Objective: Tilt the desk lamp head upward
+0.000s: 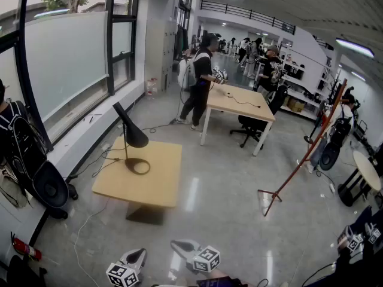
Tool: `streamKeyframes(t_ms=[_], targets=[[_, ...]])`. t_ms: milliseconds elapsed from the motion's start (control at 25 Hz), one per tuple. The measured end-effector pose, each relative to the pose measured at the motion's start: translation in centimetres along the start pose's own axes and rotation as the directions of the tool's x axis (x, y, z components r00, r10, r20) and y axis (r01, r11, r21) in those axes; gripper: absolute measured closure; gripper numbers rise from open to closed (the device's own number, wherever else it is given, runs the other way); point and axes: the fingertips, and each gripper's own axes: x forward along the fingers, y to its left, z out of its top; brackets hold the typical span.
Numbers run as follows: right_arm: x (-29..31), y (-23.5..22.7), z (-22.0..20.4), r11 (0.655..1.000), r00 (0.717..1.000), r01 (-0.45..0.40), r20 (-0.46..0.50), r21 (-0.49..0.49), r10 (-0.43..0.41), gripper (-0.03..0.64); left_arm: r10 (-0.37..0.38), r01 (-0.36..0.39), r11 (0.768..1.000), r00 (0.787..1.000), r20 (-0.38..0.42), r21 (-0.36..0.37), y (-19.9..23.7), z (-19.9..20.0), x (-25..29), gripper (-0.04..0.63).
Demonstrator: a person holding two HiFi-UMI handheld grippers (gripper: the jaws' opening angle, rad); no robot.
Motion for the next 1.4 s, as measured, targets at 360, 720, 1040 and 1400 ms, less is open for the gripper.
streamKeyframes(t_ms=[360, 720, 1040, 1400], targets=[[1.0, -0.2, 0.6, 1.0, 0.999, 0.02, 0.031, 0.009, -0.021, 0.606, 0.006, -0.006, 1.0, 1.0, 0.005, -0.007, 1.1, 0.2, -0.7, 0.594], [2.3, -0.1, 0.8, 1.0, 1.0, 0.003, 0.025, -0.004, -0.002, 0.604, 0.019, -0.019, 1.0, 1.0, 0.021, -0.001, 2.3, 1.0, -1.0, 0.594], [3.0, 0.7, 0.4, 1.0, 1.0, -0.002, 0.002, -0.02, 0.002, 0.604, 0.037, -0.037, 0.999, 0.999, 0.025, -0.013, 2.8, 0.7, -2.2, 0.593], [3.5, 1.6, -0.5, 0.999, 1.0, -0.007, -0.03, -0.032, 0.007, 0.604, 0.045, -0.045, 0.999, 0.998, 0.035, -0.012, 3.0, 0.7, -3.6, 0.594]])
